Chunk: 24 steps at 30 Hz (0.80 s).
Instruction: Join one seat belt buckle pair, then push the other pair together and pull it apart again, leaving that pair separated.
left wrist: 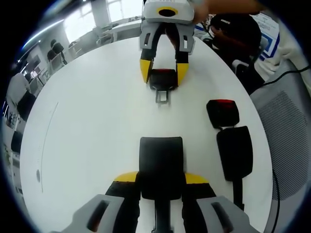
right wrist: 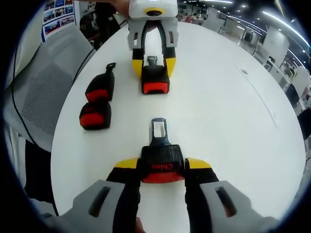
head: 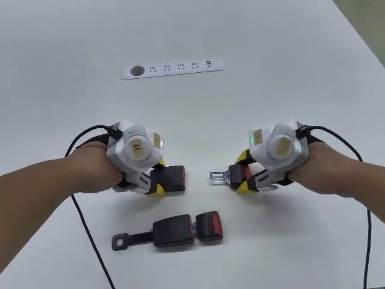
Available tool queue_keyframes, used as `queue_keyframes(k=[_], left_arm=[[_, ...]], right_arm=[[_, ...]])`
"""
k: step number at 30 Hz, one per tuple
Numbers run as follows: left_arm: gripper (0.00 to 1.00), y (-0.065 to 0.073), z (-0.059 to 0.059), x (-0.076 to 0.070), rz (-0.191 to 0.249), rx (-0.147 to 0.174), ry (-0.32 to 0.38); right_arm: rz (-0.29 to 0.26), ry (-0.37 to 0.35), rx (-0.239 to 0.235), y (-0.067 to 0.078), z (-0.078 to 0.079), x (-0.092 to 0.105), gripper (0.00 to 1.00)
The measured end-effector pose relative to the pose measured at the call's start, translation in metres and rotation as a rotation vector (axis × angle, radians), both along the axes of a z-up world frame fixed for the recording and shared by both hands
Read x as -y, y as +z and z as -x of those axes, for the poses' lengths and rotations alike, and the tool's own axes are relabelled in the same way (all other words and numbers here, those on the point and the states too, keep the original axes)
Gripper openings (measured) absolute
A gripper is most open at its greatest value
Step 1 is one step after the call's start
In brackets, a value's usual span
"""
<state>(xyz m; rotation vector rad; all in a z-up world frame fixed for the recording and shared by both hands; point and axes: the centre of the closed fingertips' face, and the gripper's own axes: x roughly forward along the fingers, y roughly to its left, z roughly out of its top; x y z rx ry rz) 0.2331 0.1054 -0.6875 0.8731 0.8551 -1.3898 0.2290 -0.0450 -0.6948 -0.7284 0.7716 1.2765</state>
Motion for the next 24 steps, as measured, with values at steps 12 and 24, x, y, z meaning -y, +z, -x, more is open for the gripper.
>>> queue_keyframes(k=[12, 24], left_arm=[[0.33, 0.000, 0.000, 0.000, -0.003, -0.004, 0.012], [0.39, -0.007, -0.014, -0.008, -0.002, 0.010, 0.111]], right_arm=[[0.009, -0.052, -0.039, -0.004, 0.002, 0.025, 0.35], [0.080, -0.154, 0.005, -0.003, -0.009, 0.030, 0.46]])
